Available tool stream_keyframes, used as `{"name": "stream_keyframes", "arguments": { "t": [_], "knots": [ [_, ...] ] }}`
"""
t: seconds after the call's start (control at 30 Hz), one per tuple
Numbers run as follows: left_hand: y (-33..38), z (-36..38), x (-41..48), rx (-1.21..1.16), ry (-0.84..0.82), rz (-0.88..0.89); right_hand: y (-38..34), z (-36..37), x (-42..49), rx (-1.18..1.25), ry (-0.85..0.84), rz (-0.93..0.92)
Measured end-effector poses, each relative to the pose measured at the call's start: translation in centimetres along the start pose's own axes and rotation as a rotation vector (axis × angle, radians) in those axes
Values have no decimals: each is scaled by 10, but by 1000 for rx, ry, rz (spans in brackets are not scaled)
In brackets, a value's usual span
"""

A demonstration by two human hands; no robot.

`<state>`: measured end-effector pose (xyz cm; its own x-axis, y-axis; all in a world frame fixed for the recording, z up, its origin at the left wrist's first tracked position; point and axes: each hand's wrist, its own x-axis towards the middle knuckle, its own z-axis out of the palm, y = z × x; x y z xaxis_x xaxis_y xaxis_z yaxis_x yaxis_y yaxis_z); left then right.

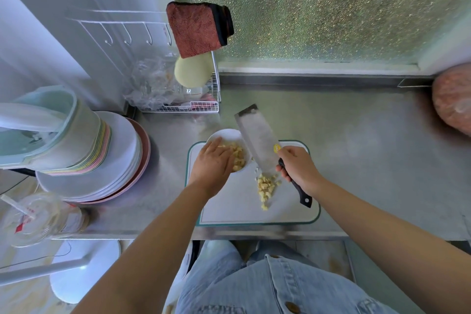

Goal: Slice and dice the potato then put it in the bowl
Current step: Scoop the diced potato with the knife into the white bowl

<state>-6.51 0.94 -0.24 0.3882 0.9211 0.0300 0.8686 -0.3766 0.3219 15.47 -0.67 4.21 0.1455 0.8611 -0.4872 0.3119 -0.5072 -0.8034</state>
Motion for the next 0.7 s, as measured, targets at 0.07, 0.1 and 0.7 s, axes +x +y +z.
{"name": "stream_keyframes", "arguments": {
  "t": [0.07, 0.1, 0.7],
  "knots": [
    [-6, 0, -11, -41, 88, -11, 3, -4, 1, 15, 33, 9],
    [-8, 2, -12, -92, 120, -46, 5, -5, 1, 14, 33, 13],
    [35, 24, -15, -750, 90, -1125, 96, -64, 9, -82, 105, 65]
  ]
}}
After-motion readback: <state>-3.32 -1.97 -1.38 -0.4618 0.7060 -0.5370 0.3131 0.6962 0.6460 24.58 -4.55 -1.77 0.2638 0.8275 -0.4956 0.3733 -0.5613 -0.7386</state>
